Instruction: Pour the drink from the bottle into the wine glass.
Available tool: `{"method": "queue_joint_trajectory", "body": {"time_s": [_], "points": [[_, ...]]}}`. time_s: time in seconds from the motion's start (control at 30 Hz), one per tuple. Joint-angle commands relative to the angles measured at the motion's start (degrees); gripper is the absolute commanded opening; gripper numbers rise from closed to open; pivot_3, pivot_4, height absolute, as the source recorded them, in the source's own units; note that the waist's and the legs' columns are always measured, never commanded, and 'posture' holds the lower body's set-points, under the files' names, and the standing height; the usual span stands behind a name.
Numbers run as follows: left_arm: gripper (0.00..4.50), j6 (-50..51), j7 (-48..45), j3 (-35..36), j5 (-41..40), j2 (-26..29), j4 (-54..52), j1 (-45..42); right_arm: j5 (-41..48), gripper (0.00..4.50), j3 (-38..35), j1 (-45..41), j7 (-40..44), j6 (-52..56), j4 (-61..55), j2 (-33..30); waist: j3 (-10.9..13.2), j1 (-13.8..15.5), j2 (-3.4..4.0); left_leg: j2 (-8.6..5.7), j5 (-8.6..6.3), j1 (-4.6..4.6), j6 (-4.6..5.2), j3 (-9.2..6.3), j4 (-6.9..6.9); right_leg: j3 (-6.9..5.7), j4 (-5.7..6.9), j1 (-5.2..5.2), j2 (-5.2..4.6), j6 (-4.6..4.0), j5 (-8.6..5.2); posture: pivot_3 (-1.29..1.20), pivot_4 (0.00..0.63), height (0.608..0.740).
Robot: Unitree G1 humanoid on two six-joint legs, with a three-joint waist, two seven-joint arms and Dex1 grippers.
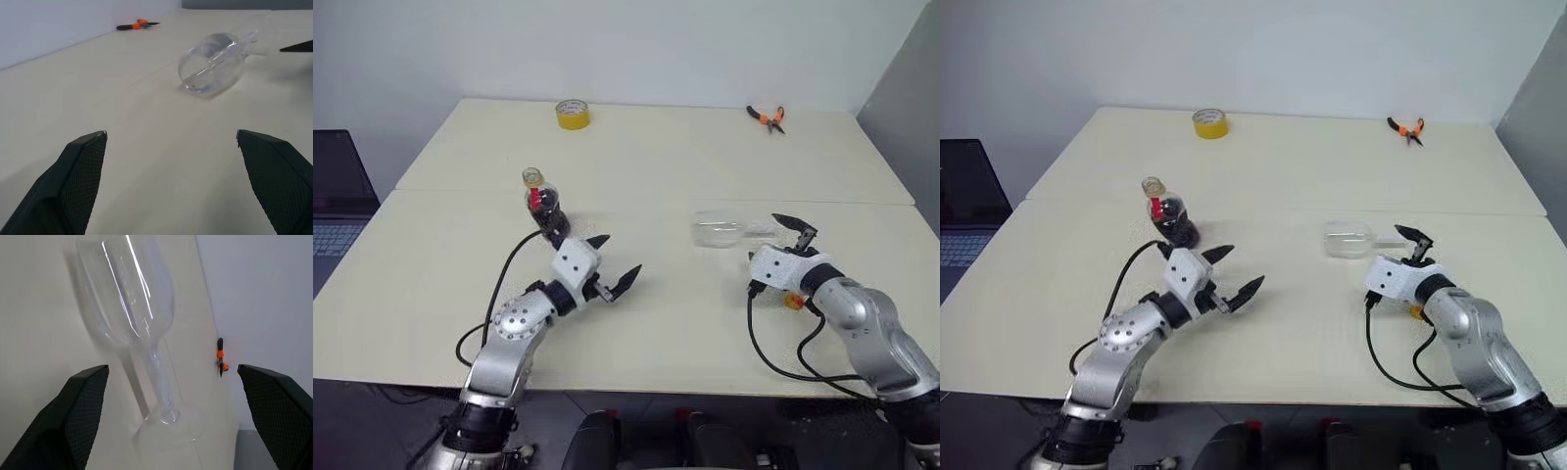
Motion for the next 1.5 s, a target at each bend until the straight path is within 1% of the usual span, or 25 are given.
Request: {"method": "queue_joint_trajectory", "body": {"time_s": [0.03, 0.13, 0.27, 0.5, 0.57, 0.63, 0.67, 0.77, 0.8, 0.97, 1.0, 1.13, 1.2, 1.27, 1.33, 1.4, 1.47, 1.5], "points": [[4.49, -0.12, -4.25, -1.82, -1.52, 0.13, 1.11, -4.95, -8.64, 4.5, 3.07, -5.0, -3.38, -1.54, 5.52, 0.54, 0.01, -0.05, -0.01, 0.0, 0.01, 0.01, -0.01, 0.03, 0.01, 0.02, 0.0, 0.0, 0.0, 0.0, 0.0, 0.0, 0.15, 0.74], [4.49, -1.07, -4.89, -2.31, -1.16, -0.86, 3.3, -7.25, -12.83, 4.5, 5.01, -7.41, -5.68, -1.98, 9.84, 2.15, 0.0, -0.04, 0.0, 0.0, 0.01, 0.02, -0.01, 0.02, 0.03, 0.01, 0.05, -0.01, 0.0, 0.0, 0.0, 0.0, 0.15, 0.74], [4.49, -3.28, -4.92, -2.91, -0.07, -1.78, 6.03, -8.7, -15.8, 4.5, 6.07, -10.24, -8.54, -1.58, 15.85, 5.49, 0.0, -0.15, 0.0, 0.02, 0.04, 0.0, -0.07, 0.07, 0.0, 0.04, 0.02, -0.04, 0.01, -0.02, -0.01, 0.0, 0.15, 0.74], [4.49, -5.17, -5.58, -3.27, 0.34, -3.22, 8.13, -10.14, -17.58, 4.5, 7.04, -14.69, -12.91, -2.27, 27.75, 9.35, 0.0, -0.17, 0.0, 0.01, 0.05, 0.0, -0.08, 0.05, 0.02, 0.03, 0.07, -0.04, 0.01, -0.02, 0.0, 0.0, 0.15, 0.74], [4.5, -5.44, -5.62, -3.29, 0.35, -3.37, 8.43, -10.31, -17.41, 4.14, 6.91, -15.29, -13.71, -2.54, 29.08, 10.01, 0.0, -0.2, 0.0, 0.02, 0.05, 0.02, -0.08, 0.06, 0.02, 0.04, 0.08, -0.03, 0.01, -0.02, 0.0, 0.0, 0.15, 0.74], [4.5, -5.66, -5.79, -3.31, 0.25, -3.44, 8.68, -10.4, -17.36, 3.61, 6.86, -15.7, -14.43, -2.41, 30.49, 10.6, 0.0, -0.26, 0.0, 0.02, 0.04, 0.02, -0.07, 0.06, 0.03, 0.04, 0.09, -0.03, 0.01, -0.02, 0.0, 0.0, 0.15, 0.74], [4.5, -5.71, -5.95, -3.3, 0.15, -3.49, 8.78, -10.43, -17.28, 3.18, 6.74, -15.82, -14.85, -2.27, 31.12, 10.9, 0.0, -0.28, 0.0, 0.02, 0.04, 0.02, -0.06, 0.06, 0.03, 0.04, 0.1, -0.03, 0.01, -0.02, 0.0, 0.0, 0.15, 0.74], [4.5, -5.58, -6.58, -3.3, -0.18, -3.59, 8.81, -10.48, -17.05, 2.3, 6.47, -16.18, -15.81, -2.03, 32.15, 11.54, 0.0, -0.34, 0.0, 0.03, 0.04, 0.02, -0.06, 0.06, 0.03, 0.04, 0.11, -0.03, 0.01, -0.02, 0.0, 0.0, 0.15, 0.74], [4.5, -5.54, -6.69, -3.22, -0.19, -3.62, 8.8, -10.49, -17.02, 1.9, 6.43, -16.31, -16.02, -1.98, 32.28, 11.69, 0.0, -0.34, 0.0, 0.03, 0.04, 0.02, -0.06, 0.06, 0.03, 0.04, 0.12, -0.03, 0.01, -0.02, 0.0, 0.0, 0.15, 0.74], [4.5, -4.75, -6.58, -1.97, -0.7, -3.42, 9.01, -10.96, -16.35, 0.23, 5.47, -17.37, -17.01, -1.61, 31.99, 12.35, 0.0, -0.5, 0.0, 0.03, 0.03, 0.03, -0.04, 0.06, 0.03, 0.04, 0.14, -0.04, 0.01, -0.02, 0.0, 0.0, 0.15, 0.74], [4.5, -4.4, -6.5, -1.45, -1.01, -3.18, 9.02, -10.93, -16.13, 0.11, 5.11, -17.75, -17.27, -1.67, 31.83, 12.31, 0.0, -0.51, 0.0, 0.03, 0.01, 0.03, -0.01, 0.05, 0.03, 0.04, 0.14, -0.04, 0.01, -0.02, 0.0, 0.0, 0.15, 0.74], [4.5, -2.29, -5.68, 0.82, -2.69, -2.65, 8.07, -10.14, -15.35, 0.11, 3.33, -18.15, -17.86, -1.41, 29.2, 12.28, 0.0, -0.72, 0.0, 0.03, 0.01, 0.0, -0.02, 0.06, 0.03, 0.05, 0.15, -0.07, 0.01, -0.02, 0.0, 0.0, 0.15, 0.74], [4.5, -1.35, -5.87, 2.39, -4.03, -2.01, 7.08, -8.9, -12.87, 0.11, 1.0, -17.35, -17.21, -0.85, 25.29, 13.24, 0.0, -0.88, 0.0, 0.03, 0.01, 0.0, -0.02, 0.07, 0.03, 0.06, 0.15, -0.07, 0.01, -0.02, 0.0, 0.0, 0.15, 0.74], [4.5, -2.62, -7.36, 4.74, -6.26, -1.0, 5.83, -6.35, -7.08, 0.11, -2.06, -15.38, -15.57, -1.9, 19.12, 15.75, 0.0, -1.31, 0.01, 0.04, 0.01, -0.02, -0.02, 0.07, 0.01, 0.06, 0.14, -0.11, 0.01, -0.02, 0.0, 0.0, 0.15, 0.74], [4.5, -2.73, -8.57, 5.94, -7.78, -0.07, 5.16, -4.9, -2.45, 0.11, -3.93, -13.93, -14.44, -3.67, 15.69, 17.92, 0.0, -1.63, 0.01, 0.09, 0.01, -0.03, -0.03, 0.06, -0.04, 0.06, 0.13, -0.12, 0.02, -0.03, -0.01, 0.0, 0.15, 0.74], [4.5, -1.39, -10.02, 6.79, -9.47, 1.24, 4.45, -3.83, 6.2, 0.11, -6.04, -12.3, -11.43, -7.72, 13.35, 20.89, 0.0, -1.57, 0.01, 0.08, -0.01, -0.03, 0.01, 0.01, -0.05, 0.0, 0.13, -0.1, 0.02, -0.04, -0.01, 0.0, 0.15, 0.74], [4.5, 0.17, -11.39, 7.47, -11.16, 2.56, 3.44, -2.94, 12.45, 0.11, -7.47, -10.94, -9.45, -9.31, 11.74, 23.81, 0.0, -1.54, 0.01, 0.07, -0.07, -0.02, 0.11, -0.02, -0.01, -0.02, 0.13, -0.06, 0.01, -0.04, -0.01, 0.0, 0.15, 0.74], [4.5, 2.49, -12.49, 8.32, -13.38, 3.67, 2.21, -2.41, 18.89, 0.11, -8.07, -9.99, -6.43, -10.64, 11.02, 26.68, 0.0, -1.54, 0.01, 0.07, -0.07, -0.01, 0.13, -0.04, 0.0, -0.03, 0.14, -0.05, 0.01, -0.04, -0.01, 0.0, 0.15, 0.74]]}}
